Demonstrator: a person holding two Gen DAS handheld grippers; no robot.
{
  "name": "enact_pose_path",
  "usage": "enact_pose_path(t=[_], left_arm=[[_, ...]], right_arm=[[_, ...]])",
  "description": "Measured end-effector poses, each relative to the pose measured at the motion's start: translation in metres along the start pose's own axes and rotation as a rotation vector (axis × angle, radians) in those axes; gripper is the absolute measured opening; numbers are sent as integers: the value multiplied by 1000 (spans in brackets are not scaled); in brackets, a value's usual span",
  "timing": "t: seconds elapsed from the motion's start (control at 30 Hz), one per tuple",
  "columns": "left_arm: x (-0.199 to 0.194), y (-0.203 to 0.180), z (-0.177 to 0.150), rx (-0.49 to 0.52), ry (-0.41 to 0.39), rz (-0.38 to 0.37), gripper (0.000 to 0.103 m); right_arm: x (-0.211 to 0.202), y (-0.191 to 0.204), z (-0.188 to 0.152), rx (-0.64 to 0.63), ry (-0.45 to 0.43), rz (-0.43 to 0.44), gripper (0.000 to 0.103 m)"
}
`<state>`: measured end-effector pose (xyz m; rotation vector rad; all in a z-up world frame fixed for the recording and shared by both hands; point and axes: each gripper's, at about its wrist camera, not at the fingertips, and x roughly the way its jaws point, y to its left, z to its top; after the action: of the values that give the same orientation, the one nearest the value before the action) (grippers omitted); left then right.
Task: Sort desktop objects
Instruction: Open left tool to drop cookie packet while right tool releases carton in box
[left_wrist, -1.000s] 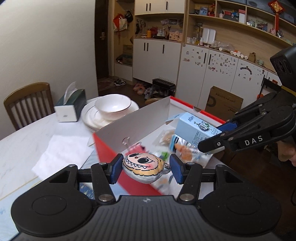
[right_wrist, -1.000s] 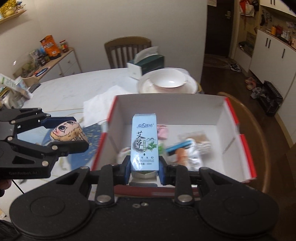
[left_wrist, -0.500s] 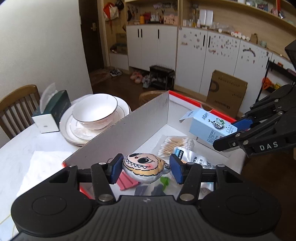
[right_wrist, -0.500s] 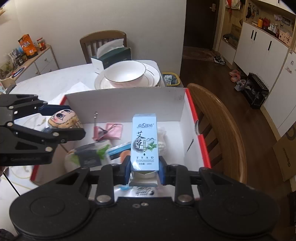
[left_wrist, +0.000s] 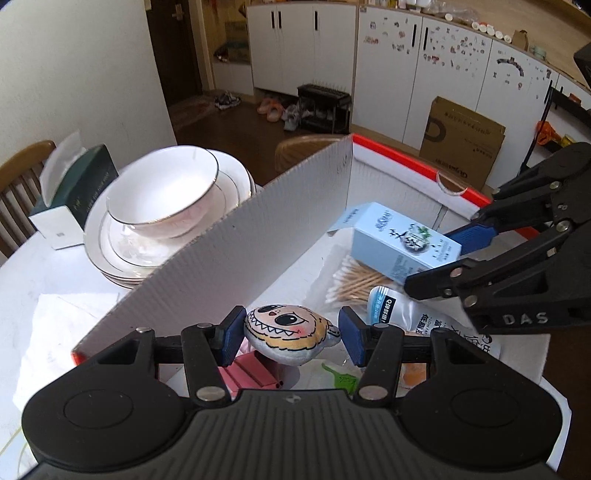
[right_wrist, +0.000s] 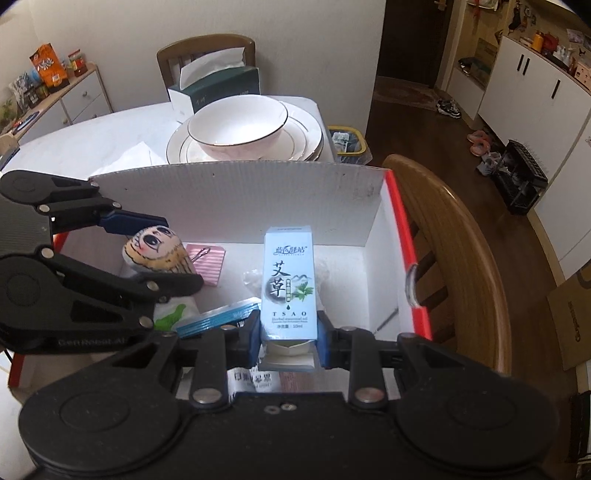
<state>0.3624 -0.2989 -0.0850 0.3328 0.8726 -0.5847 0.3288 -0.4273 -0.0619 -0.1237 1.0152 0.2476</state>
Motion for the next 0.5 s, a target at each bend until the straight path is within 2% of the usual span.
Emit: enact_pose_path(t=[0.3, 0.5], left_arm=[[18, 5, -1, -10, 75, -14, 55], [19, 5, -1, -4, 89, -13, 56]], right_arm=[[17, -1, 0, -11, 30, -9, 28], [16, -2, -1, -10, 38, -3, 31]])
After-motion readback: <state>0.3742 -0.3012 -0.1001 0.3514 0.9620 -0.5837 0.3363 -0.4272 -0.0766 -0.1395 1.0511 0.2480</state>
